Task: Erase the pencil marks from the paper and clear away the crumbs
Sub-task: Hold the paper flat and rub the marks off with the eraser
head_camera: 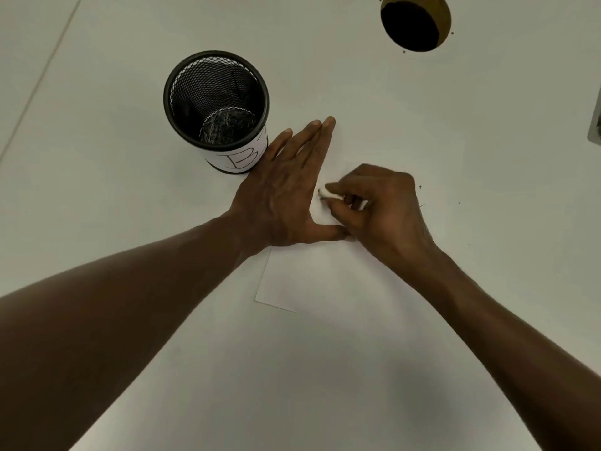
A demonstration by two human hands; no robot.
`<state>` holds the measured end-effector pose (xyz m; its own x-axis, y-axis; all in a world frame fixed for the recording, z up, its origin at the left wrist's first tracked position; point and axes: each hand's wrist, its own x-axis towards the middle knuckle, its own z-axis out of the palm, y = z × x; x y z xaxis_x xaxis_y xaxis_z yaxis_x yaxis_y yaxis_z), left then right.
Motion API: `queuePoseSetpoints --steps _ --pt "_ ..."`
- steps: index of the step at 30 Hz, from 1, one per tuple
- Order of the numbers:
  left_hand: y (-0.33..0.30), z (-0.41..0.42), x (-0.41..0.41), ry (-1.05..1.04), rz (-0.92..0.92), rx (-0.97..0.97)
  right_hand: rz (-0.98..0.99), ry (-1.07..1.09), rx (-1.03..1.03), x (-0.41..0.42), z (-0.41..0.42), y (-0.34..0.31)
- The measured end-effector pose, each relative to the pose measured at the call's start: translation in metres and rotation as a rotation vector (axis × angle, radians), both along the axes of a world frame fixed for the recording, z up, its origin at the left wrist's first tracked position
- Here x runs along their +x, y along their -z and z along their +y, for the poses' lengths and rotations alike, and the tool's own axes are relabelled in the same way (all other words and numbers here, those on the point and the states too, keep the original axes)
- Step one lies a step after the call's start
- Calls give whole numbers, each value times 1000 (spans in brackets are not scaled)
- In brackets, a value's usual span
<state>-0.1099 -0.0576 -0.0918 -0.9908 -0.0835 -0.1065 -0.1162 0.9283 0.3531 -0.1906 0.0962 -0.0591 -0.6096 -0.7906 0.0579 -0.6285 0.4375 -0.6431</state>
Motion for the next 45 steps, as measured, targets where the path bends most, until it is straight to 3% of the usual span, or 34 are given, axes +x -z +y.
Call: queuePoseSetpoints --steps 6,10,15,19,24,28,33,37,42,45 --pt "-1 1 -1 -3 -21 -26 19 270 -15 -50 -2 0" --pt "0 0 1 0 -10 -27 -29 20 49 3 12 -4" --pt "-2 2 -2 -3 -24 -30 -34 281 -32 -48 7 1" --pt "-1 1 0 -3 -24 -30 -25 60 39 2 19 -1" --pt "-3 2 -2 -10 -38 -25 4 337 -28 -60 21 -2" --pt "-2 2 -1 -7 -37 -38 -11 140 52 -8 34 -1" --pt "-3 3 -3 -10 -42 -43 0 332 -36 -60 26 1" --pt "-3 2 -2 -4 -41 -48 -23 69 28 -1 37 0" --pt "-3 3 -1 0 -39 -46 -26 312 -50 -55 36 3" --pt "-2 2 -1 7 -34 -64 -16 107 0 -6 43 -3"
